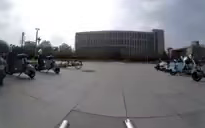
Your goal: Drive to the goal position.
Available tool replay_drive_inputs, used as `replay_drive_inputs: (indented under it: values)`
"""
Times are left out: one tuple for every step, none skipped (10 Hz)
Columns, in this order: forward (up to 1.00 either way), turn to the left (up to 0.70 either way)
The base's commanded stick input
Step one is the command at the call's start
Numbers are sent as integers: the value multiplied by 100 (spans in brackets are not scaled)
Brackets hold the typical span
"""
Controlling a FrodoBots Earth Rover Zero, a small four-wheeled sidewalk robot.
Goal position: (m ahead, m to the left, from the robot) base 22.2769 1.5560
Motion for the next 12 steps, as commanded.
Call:
replay_drive_inputs:
  values:
    - [100,-40]
    - [100,-40]
    - [100,-40]
    - [100,-40]
    - [100,-40]
    - [100,-40]
    - [100,-40]
    - [100,-40]
    - [100,-40]
    - [100,-40]
    - [100,-40]
    - [100,-40]
